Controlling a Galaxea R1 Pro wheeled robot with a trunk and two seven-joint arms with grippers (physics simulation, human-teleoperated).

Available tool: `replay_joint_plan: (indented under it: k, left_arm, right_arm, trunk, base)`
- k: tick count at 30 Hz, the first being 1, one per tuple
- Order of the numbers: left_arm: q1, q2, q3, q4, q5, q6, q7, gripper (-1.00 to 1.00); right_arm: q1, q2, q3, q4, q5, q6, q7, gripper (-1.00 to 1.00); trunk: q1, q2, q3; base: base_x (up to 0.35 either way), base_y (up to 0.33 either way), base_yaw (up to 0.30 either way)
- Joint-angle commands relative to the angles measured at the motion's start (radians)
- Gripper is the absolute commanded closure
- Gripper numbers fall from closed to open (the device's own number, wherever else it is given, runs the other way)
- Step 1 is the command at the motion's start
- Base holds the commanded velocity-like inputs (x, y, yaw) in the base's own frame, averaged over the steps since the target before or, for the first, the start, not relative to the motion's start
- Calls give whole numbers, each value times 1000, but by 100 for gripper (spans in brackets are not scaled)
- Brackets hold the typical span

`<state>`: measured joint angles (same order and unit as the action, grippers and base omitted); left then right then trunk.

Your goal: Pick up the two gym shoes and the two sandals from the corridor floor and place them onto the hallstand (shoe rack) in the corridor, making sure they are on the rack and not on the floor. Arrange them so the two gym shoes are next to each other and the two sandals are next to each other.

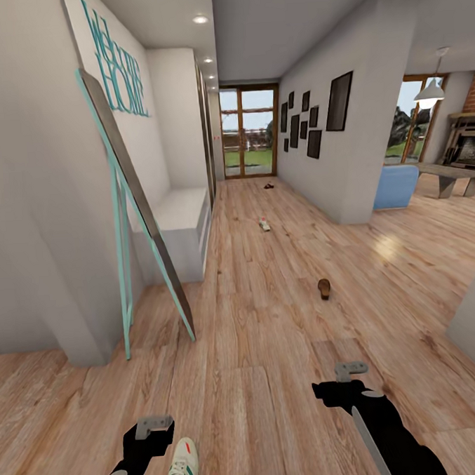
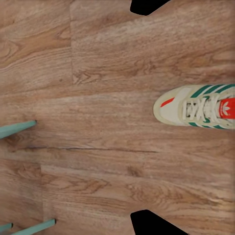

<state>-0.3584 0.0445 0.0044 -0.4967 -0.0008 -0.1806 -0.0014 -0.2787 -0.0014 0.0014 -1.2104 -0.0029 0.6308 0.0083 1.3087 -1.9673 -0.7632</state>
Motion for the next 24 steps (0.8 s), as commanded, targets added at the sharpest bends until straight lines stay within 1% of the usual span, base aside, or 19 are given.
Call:
replay_joint_plan:
  k: [1,24]
  left_arm:
    - [-1,0,0,1,0,-3,0,-100]
    - [-1,2,2,0,1,-3,0,-100]
  right_arm:
    - [-1,0,0,-2,0,5,1,-100]
    - [-1,0,-3,-3,0,7,1,-100]
  trunk:
    - [4,-8,-5]
    - [92,-169,-114]
  base:
    - [0,0,0]
    - [0,0,0]
